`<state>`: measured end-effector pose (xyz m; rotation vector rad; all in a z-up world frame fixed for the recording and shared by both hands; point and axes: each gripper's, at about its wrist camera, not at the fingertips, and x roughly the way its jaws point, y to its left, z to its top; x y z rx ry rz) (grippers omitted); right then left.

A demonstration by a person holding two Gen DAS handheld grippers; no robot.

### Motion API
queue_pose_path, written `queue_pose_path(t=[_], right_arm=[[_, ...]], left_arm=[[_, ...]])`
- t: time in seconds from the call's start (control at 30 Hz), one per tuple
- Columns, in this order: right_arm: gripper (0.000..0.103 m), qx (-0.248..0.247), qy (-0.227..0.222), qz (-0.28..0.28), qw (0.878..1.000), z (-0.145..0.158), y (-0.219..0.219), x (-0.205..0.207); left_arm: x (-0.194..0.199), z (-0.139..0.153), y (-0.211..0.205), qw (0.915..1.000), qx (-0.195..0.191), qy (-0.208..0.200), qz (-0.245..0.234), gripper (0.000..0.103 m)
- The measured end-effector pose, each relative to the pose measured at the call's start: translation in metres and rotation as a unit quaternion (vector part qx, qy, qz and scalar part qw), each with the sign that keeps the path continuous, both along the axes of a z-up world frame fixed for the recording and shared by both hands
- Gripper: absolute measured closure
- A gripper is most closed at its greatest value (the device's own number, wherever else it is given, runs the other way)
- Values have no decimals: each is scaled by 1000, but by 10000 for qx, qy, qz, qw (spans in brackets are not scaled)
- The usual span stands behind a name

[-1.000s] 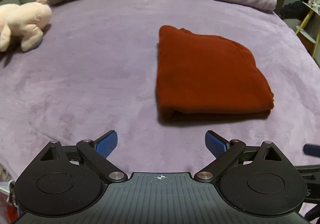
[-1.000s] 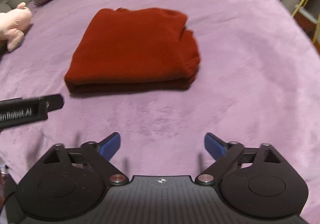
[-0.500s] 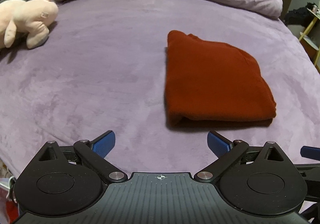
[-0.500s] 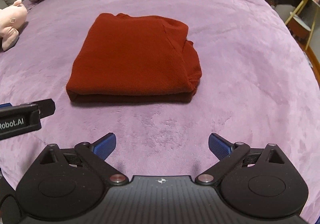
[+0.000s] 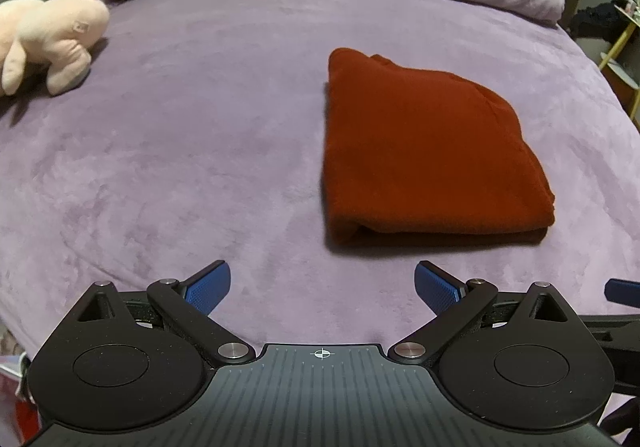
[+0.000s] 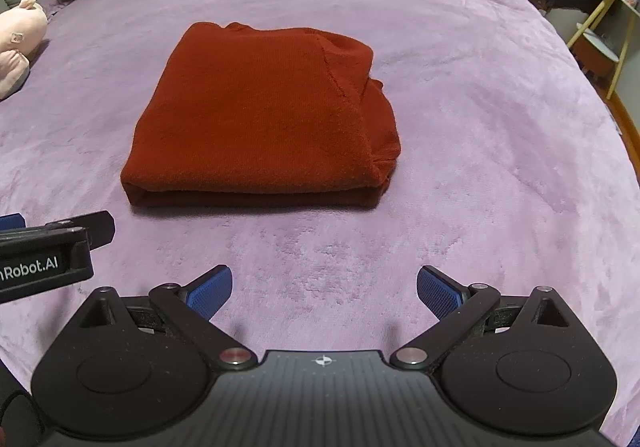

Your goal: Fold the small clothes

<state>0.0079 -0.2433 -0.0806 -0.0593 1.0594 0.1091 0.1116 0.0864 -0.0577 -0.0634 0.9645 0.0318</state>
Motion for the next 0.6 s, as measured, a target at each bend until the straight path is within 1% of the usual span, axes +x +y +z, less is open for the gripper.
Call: queue_pose_path(t=[0.27,0.6], right_arm=[[4,6,-45,-15,10000,4,-4,2],[4,-12,-47,-56,10000,4,-6,4]], left_arm=[[-1,4,-7,10000,65,-53,-49,2],[-1,6,-3,9999,113,-47,-17,2]])
